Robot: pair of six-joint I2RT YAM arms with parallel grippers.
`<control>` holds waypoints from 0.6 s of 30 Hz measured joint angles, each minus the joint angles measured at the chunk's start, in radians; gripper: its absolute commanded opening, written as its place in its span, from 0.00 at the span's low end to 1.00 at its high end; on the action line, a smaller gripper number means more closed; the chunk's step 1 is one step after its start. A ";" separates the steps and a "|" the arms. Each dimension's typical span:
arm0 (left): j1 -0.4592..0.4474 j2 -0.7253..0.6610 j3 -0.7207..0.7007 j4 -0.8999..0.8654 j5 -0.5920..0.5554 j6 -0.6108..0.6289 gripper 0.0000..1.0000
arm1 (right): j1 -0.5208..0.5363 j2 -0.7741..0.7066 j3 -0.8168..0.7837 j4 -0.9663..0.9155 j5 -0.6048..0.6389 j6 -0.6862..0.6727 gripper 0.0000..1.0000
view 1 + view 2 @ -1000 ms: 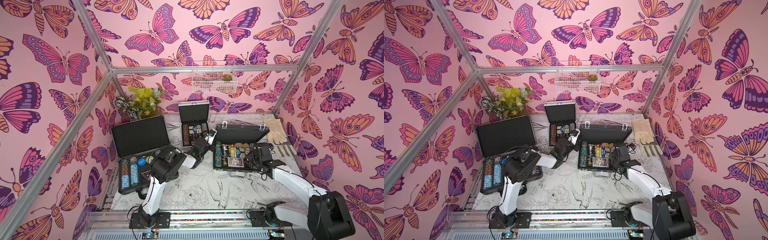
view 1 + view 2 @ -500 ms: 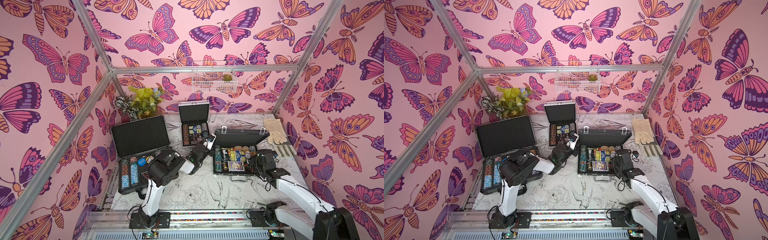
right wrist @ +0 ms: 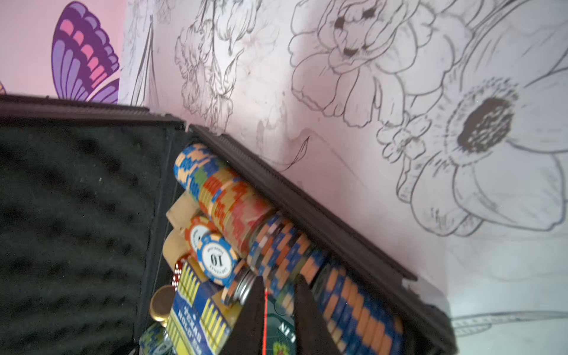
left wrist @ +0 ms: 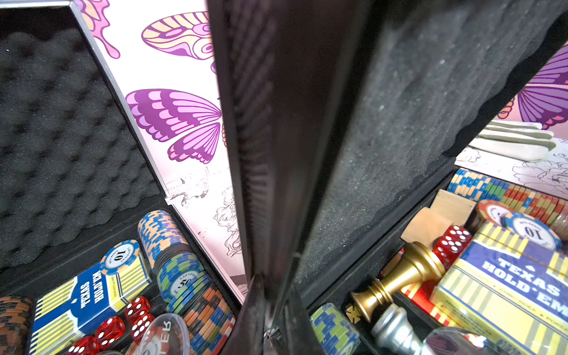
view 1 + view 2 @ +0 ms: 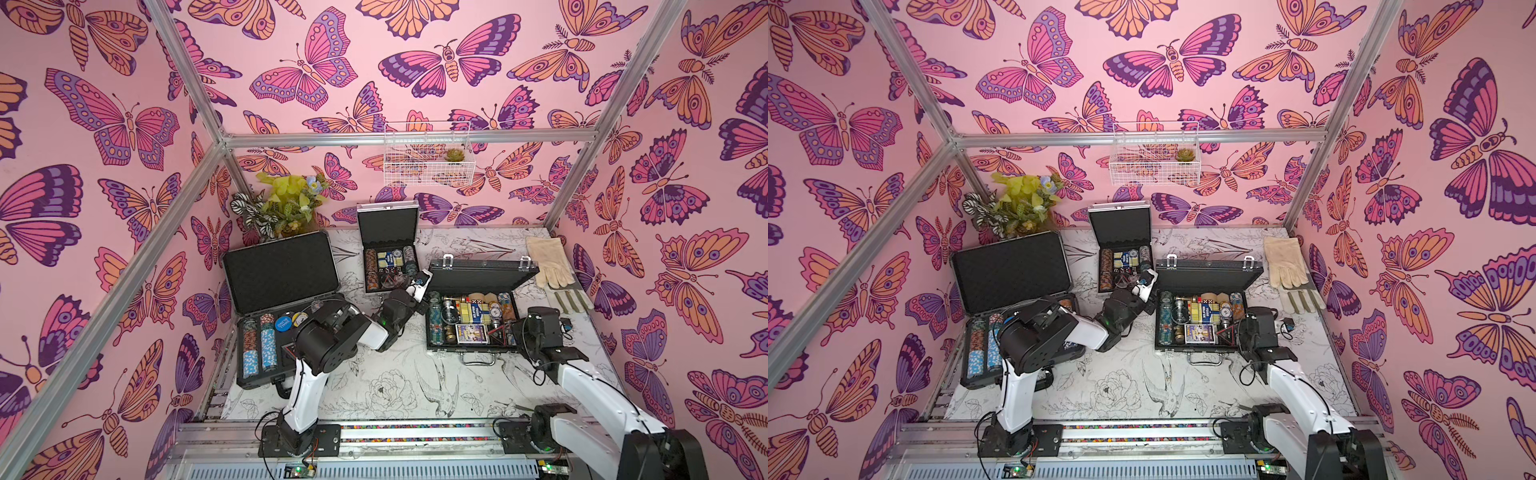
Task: Close the poker set cases
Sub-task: Close the lid of the poker set case.
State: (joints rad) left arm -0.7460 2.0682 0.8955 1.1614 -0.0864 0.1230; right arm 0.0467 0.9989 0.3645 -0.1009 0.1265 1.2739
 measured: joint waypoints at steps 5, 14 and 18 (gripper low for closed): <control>-0.001 0.000 -0.016 0.024 0.003 0.019 0.15 | -0.047 0.064 0.022 0.025 -0.058 -0.046 0.23; -0.004 0.000 -0.051 0.065 0.018 0.070 0.30 | -0.113 0.114 0.087 0.075 -0.207 -0.139 0.24; -0.013 0.000 -0.064 0.079 0.016 0.088 0.34 | -0.113 0.099 0.122 0.082 -0.240 -0.172 0.24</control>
State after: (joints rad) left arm -0.7586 2.0682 0.8318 1.2407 -0.0704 0.2108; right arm -0.0658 1.0977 0.4866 -0.0193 -0.1139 1.1023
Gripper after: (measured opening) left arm 0.325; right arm 0.240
